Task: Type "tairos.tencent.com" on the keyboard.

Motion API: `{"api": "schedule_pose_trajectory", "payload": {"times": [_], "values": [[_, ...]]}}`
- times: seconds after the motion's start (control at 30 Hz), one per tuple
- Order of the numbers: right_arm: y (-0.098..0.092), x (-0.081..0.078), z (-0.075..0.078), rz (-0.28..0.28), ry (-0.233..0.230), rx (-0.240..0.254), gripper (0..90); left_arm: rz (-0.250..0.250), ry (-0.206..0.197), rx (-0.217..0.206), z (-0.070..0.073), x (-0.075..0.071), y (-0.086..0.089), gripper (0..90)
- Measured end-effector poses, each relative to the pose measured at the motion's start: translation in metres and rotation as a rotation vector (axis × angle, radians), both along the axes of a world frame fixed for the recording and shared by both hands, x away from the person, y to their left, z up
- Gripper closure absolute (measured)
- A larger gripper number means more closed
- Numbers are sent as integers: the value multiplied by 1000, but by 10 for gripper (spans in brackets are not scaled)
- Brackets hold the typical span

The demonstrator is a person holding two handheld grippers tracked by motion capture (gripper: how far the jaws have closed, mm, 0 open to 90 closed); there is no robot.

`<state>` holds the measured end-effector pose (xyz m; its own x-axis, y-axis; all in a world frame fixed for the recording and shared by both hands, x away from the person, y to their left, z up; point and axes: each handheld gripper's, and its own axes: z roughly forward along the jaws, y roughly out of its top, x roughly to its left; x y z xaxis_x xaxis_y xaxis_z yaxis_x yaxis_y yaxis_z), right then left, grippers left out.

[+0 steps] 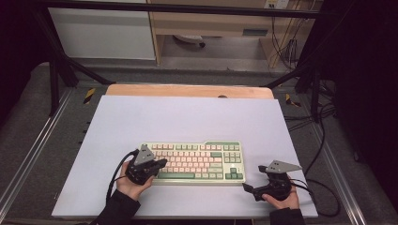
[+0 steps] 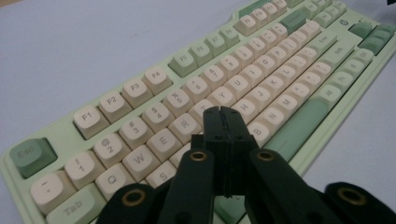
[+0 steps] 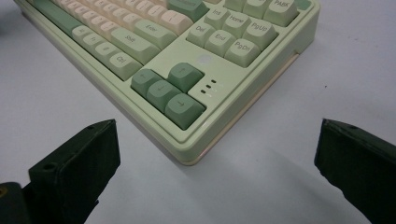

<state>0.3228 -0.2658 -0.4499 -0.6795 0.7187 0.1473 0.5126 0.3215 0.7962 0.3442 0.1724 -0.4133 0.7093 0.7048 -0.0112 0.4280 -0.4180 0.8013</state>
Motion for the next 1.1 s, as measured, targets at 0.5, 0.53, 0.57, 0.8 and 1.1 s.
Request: {"api": "schedule_pose_trajectory", "payload": {"times": [0.5, 0.53, 0.57, 0.8, 1.1], "values": [[0, 0, 0, 0, 1, 1, 7, 43, 10, -4, 1, -6, 28, 900], [0, 0, 0, -2, 3, 2, 8, 50, 11, -5, 1, -5, 31, 900], [1, 0, 0, -2, 6, 4, 7, 50, 11, -5, 1, -5, 31, 900], [1, 1, -1, 6, 5, -3, 8, 69, 24, 9, -6, 2, 33, 900], [2, 1, -2, 5, 6, -1, 8, 85, 42, 27, -16, 9, 35, 900]]}}
